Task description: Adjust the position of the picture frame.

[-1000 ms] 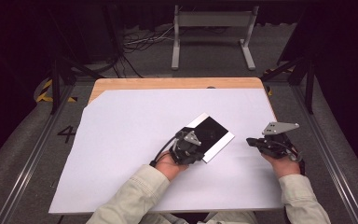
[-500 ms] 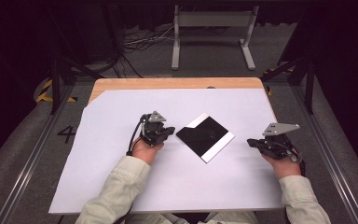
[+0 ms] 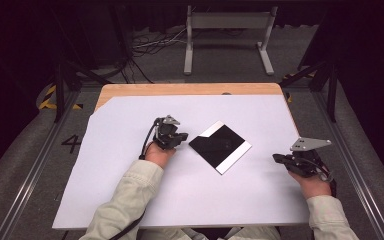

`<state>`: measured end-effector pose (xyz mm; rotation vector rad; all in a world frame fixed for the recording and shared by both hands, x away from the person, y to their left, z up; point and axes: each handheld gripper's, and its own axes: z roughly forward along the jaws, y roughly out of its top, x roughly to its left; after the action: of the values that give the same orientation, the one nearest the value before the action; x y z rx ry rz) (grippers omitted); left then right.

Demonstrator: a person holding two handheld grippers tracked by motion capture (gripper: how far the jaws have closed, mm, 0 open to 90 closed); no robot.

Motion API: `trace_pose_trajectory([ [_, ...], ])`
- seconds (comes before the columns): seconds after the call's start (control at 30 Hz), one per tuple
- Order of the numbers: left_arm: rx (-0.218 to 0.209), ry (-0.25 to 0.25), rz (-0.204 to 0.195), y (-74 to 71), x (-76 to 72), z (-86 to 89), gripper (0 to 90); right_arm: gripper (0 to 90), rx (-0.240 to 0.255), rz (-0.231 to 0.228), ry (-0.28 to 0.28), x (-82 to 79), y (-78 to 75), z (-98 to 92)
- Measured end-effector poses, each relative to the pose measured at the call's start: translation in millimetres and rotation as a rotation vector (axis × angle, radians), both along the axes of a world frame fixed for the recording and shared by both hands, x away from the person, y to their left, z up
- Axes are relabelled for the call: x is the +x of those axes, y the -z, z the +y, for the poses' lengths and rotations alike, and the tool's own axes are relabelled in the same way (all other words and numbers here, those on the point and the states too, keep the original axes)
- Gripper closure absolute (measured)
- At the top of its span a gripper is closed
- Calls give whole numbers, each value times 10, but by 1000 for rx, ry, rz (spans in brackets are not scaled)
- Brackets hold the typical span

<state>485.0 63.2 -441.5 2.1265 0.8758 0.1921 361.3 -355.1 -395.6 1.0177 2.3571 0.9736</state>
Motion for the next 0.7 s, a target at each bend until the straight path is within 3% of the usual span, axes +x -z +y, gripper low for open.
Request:
trace_pose_trajectory([
  [0.17, 24, 44, 22, 55, 45, -75, 900, 900, 5, 0, 20, -58, -6, -77],
  [0.27, -8, 89, 51, 75, 96, -6, 900, 900, 8, -1, 23, -71, -9, -92],
  [0.33, -7, 111, 69, 86, 100, 4, 900, 900, 8, 2, 23, -70, -6, -94],
  [0.53, 36, 183, 73, 47, 13, -106, 900, 900, 8, -1, 22, -63, -19, -90],
  [0.7, 70, 264, 83, 16, -159, -332, 900, 900, 10, -2, 17, -42, -26, -82],
])
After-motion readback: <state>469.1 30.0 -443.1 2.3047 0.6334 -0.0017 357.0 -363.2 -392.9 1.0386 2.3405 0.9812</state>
